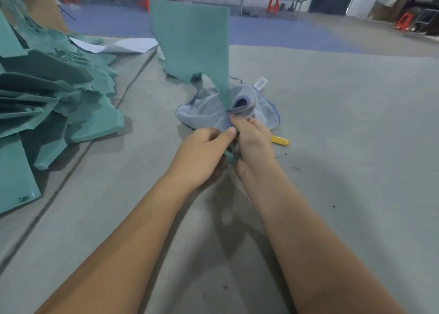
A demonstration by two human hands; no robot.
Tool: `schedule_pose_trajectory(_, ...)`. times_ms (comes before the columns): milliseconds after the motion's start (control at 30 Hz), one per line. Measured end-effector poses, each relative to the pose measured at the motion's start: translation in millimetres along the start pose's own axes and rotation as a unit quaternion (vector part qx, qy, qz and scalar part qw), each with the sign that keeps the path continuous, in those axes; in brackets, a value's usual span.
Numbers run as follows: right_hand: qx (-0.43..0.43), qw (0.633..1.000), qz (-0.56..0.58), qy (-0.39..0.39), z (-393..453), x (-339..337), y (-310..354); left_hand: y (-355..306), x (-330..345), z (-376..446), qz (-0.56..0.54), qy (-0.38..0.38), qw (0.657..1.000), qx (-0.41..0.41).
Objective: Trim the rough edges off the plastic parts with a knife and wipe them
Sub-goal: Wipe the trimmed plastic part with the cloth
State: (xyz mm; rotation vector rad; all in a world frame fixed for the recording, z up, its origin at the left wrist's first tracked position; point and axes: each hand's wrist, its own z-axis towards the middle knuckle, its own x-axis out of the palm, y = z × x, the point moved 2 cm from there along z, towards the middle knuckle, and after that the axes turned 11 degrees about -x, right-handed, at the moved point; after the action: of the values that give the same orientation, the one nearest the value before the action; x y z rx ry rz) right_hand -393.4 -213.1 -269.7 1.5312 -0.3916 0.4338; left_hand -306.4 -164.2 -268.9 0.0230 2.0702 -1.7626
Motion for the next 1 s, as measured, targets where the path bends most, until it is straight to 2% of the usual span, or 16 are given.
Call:
schedule_pose_trajectory(133,0.026,0.999,0.001,-0.022,3,-1,1,-3,-3,-4,0.009,0.098,0.995,-0.005)
schedule_pose_trajectory(300,-0.031,0.998,-0.026,-0.051,9,0,-3,-8,-11,-2,0.112,0.084,0.990,0.030)
schedule_pose_trajectory(400,-0.062,0.994,-0.044,-0.074,18,-6,0,-9,-7,-8,0.194,0.152,0.968,0.045)
schedule_pose_trajectory(500,-0.079,0.991,-0.043,-0.095,27,-16,6,-9,0,-14,0.259,0.206,0.943,0.028)
schedule_pose_trajectory(633,-0.115,0.986,-0.058,-0.104,31,-19,10,-11,-13,-16,0.222,0.285,0.932,-0.008)
schedule_pose_trajectory(767,-0.109,0.989,-0.066,-0.075,26,-15,11,-7,-19,-19,0.155,0.341,0.926,-0.049)
schedule_pose_trajectory(833,-0.105,0.991,-0.057,-0.063,23,-14,12,-7,-15,-17,0.100,0.322,0.939,-0.064)
schedule_pose_trajectory(1000,-0.108,0.991,-0.079,-0.024,11,-7,4,-4,3,-5,-0.083,0.174,0.977,-0.090)
